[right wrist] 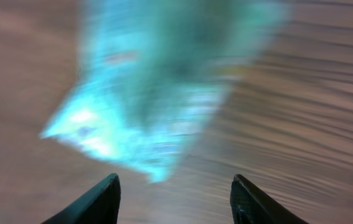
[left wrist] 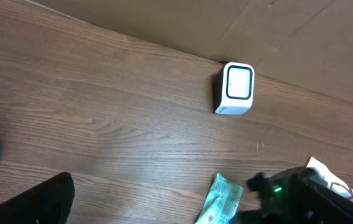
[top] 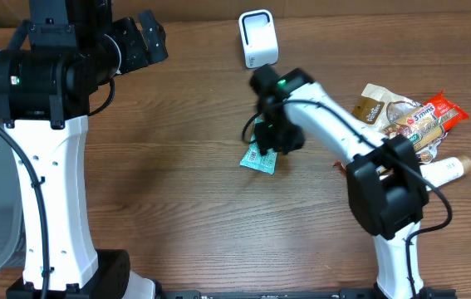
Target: Scan the item barcode
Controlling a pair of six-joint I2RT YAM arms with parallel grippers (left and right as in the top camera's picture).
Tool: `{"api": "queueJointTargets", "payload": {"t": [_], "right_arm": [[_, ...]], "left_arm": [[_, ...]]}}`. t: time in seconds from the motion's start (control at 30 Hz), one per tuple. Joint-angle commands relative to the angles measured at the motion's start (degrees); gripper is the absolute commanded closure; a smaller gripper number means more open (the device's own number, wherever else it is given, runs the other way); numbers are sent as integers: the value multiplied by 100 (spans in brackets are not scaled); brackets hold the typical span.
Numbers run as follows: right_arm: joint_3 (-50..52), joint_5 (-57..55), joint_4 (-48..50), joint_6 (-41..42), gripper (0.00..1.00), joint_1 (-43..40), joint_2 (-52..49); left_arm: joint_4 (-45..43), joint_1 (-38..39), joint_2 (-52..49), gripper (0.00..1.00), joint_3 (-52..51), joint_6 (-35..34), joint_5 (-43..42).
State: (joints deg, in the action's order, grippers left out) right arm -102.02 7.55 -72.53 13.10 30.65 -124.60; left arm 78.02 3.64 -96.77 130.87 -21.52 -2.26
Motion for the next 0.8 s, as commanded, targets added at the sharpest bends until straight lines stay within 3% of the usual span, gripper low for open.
{"api": "queueJointTargets", "payload": {"t": [0.0, 0.23, 0.77], "right_arm": [[26, -776, -92, 953, 43, -356, 94], [546, -1204, 57, 970, 43, -540, 94], [1220, -879, 647, 1134, 48, -433, 94]], "left_arm": [[-20, -15, -35, 0, 37, -79, 57], [-20, -15, -35, 1, 37, -79, 57], [-20, -15, -35, 0, 37, -79, 57]]}}
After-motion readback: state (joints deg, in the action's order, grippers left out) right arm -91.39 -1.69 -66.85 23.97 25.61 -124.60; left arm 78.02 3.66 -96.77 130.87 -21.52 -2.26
